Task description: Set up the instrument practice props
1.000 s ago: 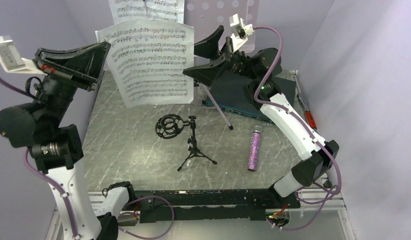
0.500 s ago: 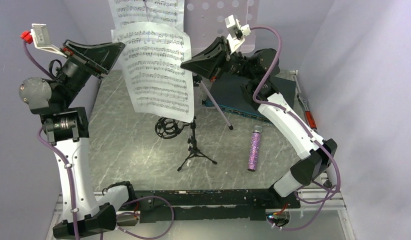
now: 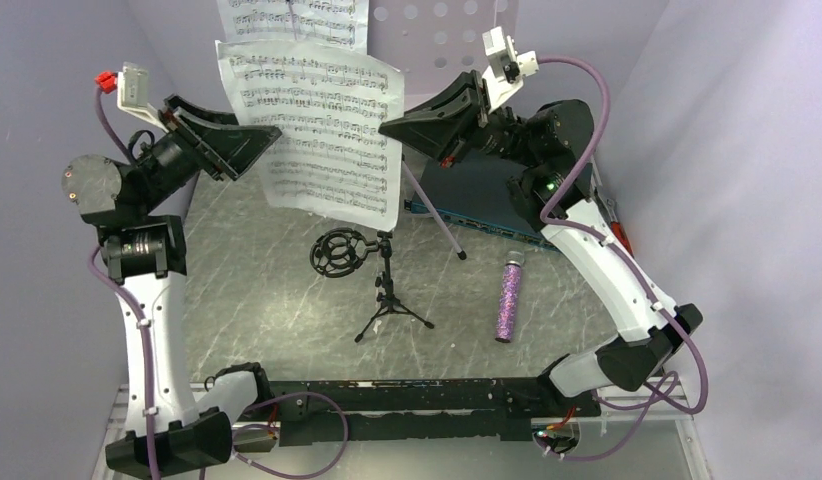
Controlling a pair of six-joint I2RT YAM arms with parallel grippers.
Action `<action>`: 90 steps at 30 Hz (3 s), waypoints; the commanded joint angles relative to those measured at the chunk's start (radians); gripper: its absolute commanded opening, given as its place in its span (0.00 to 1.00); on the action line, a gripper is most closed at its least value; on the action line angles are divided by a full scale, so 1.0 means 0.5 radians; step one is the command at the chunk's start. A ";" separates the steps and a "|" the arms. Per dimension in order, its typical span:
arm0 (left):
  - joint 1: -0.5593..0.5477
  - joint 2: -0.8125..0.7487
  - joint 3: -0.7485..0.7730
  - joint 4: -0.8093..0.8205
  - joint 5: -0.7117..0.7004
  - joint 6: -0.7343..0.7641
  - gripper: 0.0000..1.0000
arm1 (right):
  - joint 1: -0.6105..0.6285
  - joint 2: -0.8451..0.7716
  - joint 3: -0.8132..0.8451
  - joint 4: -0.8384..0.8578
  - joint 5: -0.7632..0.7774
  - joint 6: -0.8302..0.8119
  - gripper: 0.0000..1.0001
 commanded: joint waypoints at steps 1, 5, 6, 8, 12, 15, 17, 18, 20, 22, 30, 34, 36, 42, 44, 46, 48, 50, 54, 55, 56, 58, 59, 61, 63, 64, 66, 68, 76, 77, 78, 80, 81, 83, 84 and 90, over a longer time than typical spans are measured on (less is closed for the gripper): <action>-0.046 0.050 -0.075 0.345 0.227 -0.138 0.59 | -0.002 -0.004 0.111 -0.070 0.037 0.016 0.00; -0.166 0.086 -0.047 0.347 0.246 -0.099 0.52 | -0.002 0.046 0.191 -0.116 0.032 0.080 0.00; -0.202 0.092 -0.022 0.306 0.244 -0.058 0.49 | -0.002 0.055 0.207 -0.131 0.037 0.087 0.00; -0.274 0.112 0.032 0.192 0.242 0.042 0.44 | -0.002 0.073 0.245 -0.200 0.060 0.072 0.00; -0.385 0.139 0.092 0.114 0.252 0.167 0.22 | -0.003 0.092 0.294 -0.369 0.135 -0.026 0.00; -0.396 0.142 0.117 0.101 0.194 0.196 0.03 | -0.010 0.063 0.329 -0.604 0.315 -0.217 0.14; -0.401 0.139 0.127 0.105 0.114 0.220 0.03 | -0.022 0.040 0.357 -0.772 0.539 -0.340 0.37; -0.401 0.144 0.140 0.103 0.069 0.226 0.03 | -0.035 0.033 0.382 -0.855 0.664 -0.389 0.48; -0.404 0.170 0.189 0.108 -0.011 0.224 0.03 | -0.069 0.035 0.465 -1.073 0.887 -0.443 0.59; -0.404 0.202 0.234 0.136 -0.101 0.208 0.03 | -0.119 0.039 0.536 -1.211 1.075 -0.474 0.65; -0.410 0.392 0.444 0.416 -0.226 0.050 0.03 | -0.210 -0.124 0.524 -1.394 1.761 -0.659 0.74; -0.490 0.466 0.549 0.411 -0.275 0.068 0.03 | -0.212 -0.142 0.569 -1.451 1.933 -0.744 0.74; -0.522 0.494 0.583 0.388 -0.317 0.087 0.03 | -0.217 -0.132 0.594 -1.473 2.008 -0.783 0.73; -0.626 0.574 0.683 0.368 -0.367 0.165 0.03 | -0.218 -0.072 0.696 -1.531 2.091 -0.838 0.69; -0.665 0.587 0.709 0.327 -0.390 0.226 0.03 | -0.220 -0.047 0.739 -1.545 2.121 -0.853 0.68; -0.699 0.612 0.748 0.286 -0.397 0.276 0.03 | -0.219 0.008 0.833 -1.600 2.176 -0.849 0.67; -0.728 0.632 0.775 0.281 -0.398 0.308 0.03 | -0.220 0.063 0.914 -1.637 2.194 -0.866 0.66; -0.753 0.655 0.787 0.294 -0.407 0.321 0.03 | -0.220 0.119 0.982 -1.669 2.218 -0.880 0.63; -0.800 0.690 0.812 0.299 -0.418 0.364 0.03 | -0.218 0.201 1.074 -1.699 2.223 -0.905 0.57; -0.807 0.699 0.816 0.297 -0.421 0.372 0.03 | -0.218 0.209 1.077 -1.692 2.228 -0.908 0.55; -0.815 0.706 0.819 0.301 -0.419 0.373 0.03 | -0.220 0.214 1.080 -1.687 2.233 -0.912 0.53; -0.828 0.717 0.818 0.320 -0.416 0.374 0.03 | -0.220 0.223 1.081 -1.670 2.250 -0.915 0.50; -0.834 0.724 0.824 0.317 -0.414 0.373 0.03 | -0.220 0.227 1.089 -1.672 2.253 -0.915 0.49; -0.847 0.735 0.832 0.323 -0.395 0.380 0.03 | -0.222 0.245 1.109 -1.680 2.254 -0.918 0.48; -0.864 0.739 0.824 0.333 -0.407 0.392 0.03 | -0.222 0.258 1.114 -1.677 2.239 -0.914 0.44; -0.871 0.744 0.825 0.332 -0.416 0.406 0.03 | -0.223 0.263 1.114 -1.673 2.234 -0.912 0.41; -0.884 0.755 0.833 0.306 -0.435 0.441 0.03 | -0.223 0.267 1.107 -1.663 2.222 -0.913 0.36; -0.898 0.763 0.841 0.281 -0.458 0.483 0.03 | -0.221 0.265 1.092 -1.648 2.216 -0.915 0.27; -0.953 0.863 0.946 0.219 -0.571 0.591 0.03 | -0.221 0.145 0.917 -1.535 2.119 -0.955 0.00; -0.960 0.878 0.960 0.216 -0.592 0.598 0.03 | -0.222 0.131 0.898 -1.526 2.108 -0.965 0.00; -0.966 0.887 0.967 0.217 -0.618 0.609 0.03 | -0.220 0.117 0.883 -1.516 2.095 -0.975 0.00; -0.978 0.901 0.966 0.227 -0.667 0.639 0.03 | -0.220 0.092 0.843 -1.499 2.091 -0.990 0.00; -0.983 0.904 0.966 0.232 -0.690 0.652 0.03 | -0.220 0.082 0.827 -1.492 2.084 -0.997 0.00; -0.992 0.923 0.968 0.238 -0.728 0.687 0.03 | -0.222 0.058 0.785 -1.466 2.057 -1.007 0.00; -0.997 0.929 0.971 0.241 -0.747 0.702 0.03 | -0.221 0.047 0.766 -1.450 2.038 -1.007 0.00; -1.014 1.023 1.043 0.287 -0.701 0.716 0.03 | -0.220 -0.001 0.681 -1.396 1.951 -1.044 0.00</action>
